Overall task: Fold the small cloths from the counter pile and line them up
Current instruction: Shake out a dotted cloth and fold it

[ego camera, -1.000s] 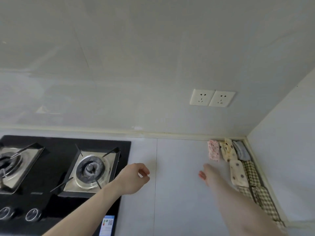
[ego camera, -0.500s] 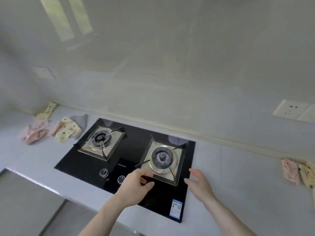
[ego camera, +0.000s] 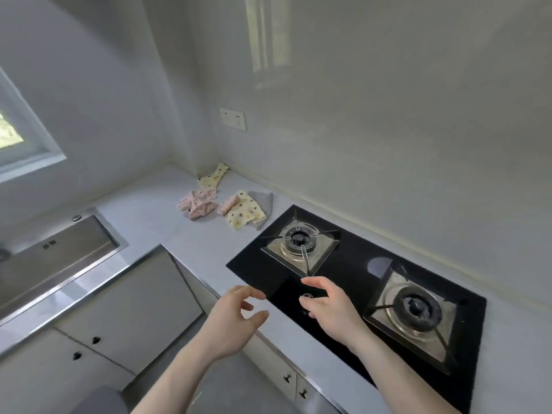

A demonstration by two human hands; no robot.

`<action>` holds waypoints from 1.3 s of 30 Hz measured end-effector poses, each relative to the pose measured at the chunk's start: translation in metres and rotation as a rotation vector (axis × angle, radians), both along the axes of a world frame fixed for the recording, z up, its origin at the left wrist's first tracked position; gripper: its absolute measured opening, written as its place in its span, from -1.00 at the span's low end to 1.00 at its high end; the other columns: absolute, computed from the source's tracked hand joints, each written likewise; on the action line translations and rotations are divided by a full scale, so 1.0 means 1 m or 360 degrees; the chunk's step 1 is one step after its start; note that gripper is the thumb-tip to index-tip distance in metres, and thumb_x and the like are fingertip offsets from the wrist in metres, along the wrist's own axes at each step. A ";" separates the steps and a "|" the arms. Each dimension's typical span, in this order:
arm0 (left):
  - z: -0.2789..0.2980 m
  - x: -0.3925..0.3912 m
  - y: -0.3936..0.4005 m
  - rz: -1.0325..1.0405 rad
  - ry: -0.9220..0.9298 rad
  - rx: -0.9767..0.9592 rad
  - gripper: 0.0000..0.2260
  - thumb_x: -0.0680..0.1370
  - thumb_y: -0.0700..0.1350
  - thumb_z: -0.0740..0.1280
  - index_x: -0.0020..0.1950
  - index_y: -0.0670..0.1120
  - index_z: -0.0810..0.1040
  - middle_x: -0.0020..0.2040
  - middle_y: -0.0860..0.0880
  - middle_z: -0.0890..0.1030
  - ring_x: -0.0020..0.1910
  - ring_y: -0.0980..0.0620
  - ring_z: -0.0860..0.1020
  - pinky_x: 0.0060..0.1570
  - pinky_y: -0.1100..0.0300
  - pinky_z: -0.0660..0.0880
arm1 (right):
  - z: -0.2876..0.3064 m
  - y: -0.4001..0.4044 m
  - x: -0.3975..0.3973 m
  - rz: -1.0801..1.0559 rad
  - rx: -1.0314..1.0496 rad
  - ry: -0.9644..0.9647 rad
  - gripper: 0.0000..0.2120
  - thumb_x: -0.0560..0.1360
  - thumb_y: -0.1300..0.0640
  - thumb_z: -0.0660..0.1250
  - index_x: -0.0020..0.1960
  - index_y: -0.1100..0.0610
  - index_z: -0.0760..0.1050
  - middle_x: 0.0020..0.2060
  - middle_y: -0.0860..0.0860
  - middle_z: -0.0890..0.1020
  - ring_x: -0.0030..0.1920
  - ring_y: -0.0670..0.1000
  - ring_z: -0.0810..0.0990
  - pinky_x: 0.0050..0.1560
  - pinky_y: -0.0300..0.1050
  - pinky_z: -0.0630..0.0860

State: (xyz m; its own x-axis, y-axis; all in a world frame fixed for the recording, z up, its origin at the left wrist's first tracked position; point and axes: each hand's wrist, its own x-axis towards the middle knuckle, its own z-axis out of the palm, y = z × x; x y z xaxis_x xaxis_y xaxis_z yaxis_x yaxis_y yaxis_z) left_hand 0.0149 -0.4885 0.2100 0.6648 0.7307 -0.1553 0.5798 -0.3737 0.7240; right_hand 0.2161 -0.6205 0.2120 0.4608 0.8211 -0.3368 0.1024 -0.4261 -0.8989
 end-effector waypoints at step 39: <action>-0.141 0.082 0.490 -0.1006 0.1072 0.0346 -0.45 0.59 -0.09 0.28 0.60 -0.06 0.31 0.69 -0.04 -0.19 0.58 -0.19 0.15 0.39 -0.04 0.44 | -0.049 0.396 -0.041 -0.0353 -0.0233 -0.0255 -0.69 0.57 0.03 0.38 0.28 -0.21 0.49 0.23 -0.23 0.55 0.10 -0.30 0.58 -0.17 -0.43 0.49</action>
State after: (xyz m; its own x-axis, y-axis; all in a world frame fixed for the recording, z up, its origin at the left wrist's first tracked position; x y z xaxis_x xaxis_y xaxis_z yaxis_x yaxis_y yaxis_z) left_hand 0.0970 0.0016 0.0690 0.7673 0.3241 -0.5533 0.4943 -0.8487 0.1884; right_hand 0.1750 -0.2242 0.1632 0.6800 0.6427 -0.3529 0.1278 -0.5778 -0.8061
